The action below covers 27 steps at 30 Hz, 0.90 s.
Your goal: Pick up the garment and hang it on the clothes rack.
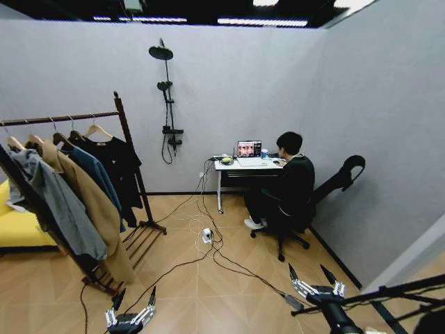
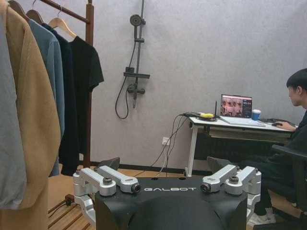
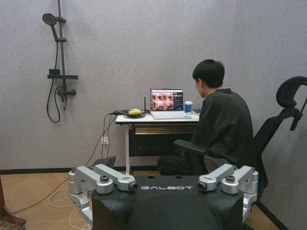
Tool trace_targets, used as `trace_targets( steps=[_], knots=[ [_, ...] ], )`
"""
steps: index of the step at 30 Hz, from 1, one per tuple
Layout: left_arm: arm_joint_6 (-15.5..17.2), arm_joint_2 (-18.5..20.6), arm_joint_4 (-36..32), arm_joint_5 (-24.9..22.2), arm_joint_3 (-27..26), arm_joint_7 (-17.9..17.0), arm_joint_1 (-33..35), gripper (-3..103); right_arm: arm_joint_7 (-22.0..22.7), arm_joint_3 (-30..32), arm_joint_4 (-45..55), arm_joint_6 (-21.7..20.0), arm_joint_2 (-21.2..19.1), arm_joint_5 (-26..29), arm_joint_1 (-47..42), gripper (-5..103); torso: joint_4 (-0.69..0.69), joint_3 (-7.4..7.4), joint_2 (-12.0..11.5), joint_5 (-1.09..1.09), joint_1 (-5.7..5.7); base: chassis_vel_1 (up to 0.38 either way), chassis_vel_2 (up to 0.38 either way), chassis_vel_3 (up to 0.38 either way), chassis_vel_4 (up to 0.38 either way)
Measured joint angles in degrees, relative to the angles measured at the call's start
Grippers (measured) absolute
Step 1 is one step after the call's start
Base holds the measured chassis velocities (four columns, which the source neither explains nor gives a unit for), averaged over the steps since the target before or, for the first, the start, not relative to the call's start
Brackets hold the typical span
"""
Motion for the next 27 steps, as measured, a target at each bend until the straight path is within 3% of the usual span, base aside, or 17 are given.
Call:
trace_targets(
  steps=[18, 27],
  knots=[
    [0.0, 0.0, 0.0, 0.0, 0.0, 0.0, 0.0, 100, 0.0, 0.0, 0.0, 0.0, 0.0, 0.0, 0.0, 100, 0.00, 0.01, 0.0, 0.00, 0.02, 0.002, 0.001, -0.004, -0.001],
    [0.0, 0.0, 0.0, 0.0, 0.0, 0.0, 0.0, 100, 0.0, 0.0, 0.0, 0.0, 0.0, 0.0, 0.0, 100, 0.00, 0.00, 0.0, -0.01, 0.04, 0.111, -0.053, -0.097, 0.039]
  ],
)
